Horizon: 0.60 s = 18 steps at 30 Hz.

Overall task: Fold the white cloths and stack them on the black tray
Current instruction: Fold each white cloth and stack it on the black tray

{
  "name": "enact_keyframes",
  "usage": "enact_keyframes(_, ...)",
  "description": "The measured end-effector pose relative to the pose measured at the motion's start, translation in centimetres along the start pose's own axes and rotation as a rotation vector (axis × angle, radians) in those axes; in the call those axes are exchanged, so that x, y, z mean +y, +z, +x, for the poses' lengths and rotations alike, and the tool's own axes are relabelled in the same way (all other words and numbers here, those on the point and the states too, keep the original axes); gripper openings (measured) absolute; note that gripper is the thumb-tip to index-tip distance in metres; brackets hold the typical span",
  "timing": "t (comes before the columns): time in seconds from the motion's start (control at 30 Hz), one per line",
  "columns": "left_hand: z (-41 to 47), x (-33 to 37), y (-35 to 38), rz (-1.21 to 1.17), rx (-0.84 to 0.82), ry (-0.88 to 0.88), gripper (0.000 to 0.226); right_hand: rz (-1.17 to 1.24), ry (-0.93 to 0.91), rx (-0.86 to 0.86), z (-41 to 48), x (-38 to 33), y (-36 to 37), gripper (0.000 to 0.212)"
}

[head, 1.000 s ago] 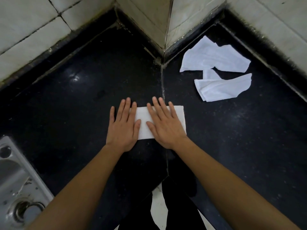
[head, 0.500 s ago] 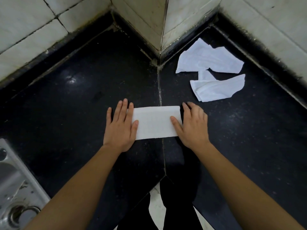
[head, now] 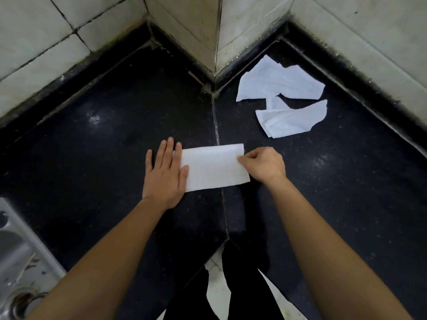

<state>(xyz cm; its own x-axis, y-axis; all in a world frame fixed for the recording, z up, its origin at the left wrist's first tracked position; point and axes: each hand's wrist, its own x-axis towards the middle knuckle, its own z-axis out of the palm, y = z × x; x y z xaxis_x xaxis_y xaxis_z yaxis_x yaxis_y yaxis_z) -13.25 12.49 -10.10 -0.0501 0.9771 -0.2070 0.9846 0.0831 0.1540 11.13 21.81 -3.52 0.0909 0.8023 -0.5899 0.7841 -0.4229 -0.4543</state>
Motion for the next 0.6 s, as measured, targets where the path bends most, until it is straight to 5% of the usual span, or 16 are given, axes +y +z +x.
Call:
enact_keyframes(0.17,0.0,0.0,-0.2,-0.03,-0.018,0.008,0.067,0.365,0.103,-0.037,0.3,0.7,0.7,0.022)
enact_keyframes(0.43,-2.0,-2.1,-2.5,-0.173,0.091,0.024,0.066,0.379,0.181,0.009,-0.7,0.0,1.4,0.013)
enact_keyframes(0.6,-3.9,-4.4,-2.7,0.053,-0.141,0.166,0.068,0.465,0.311,-0.109,-1.3,-1.0,0.7,0.018)
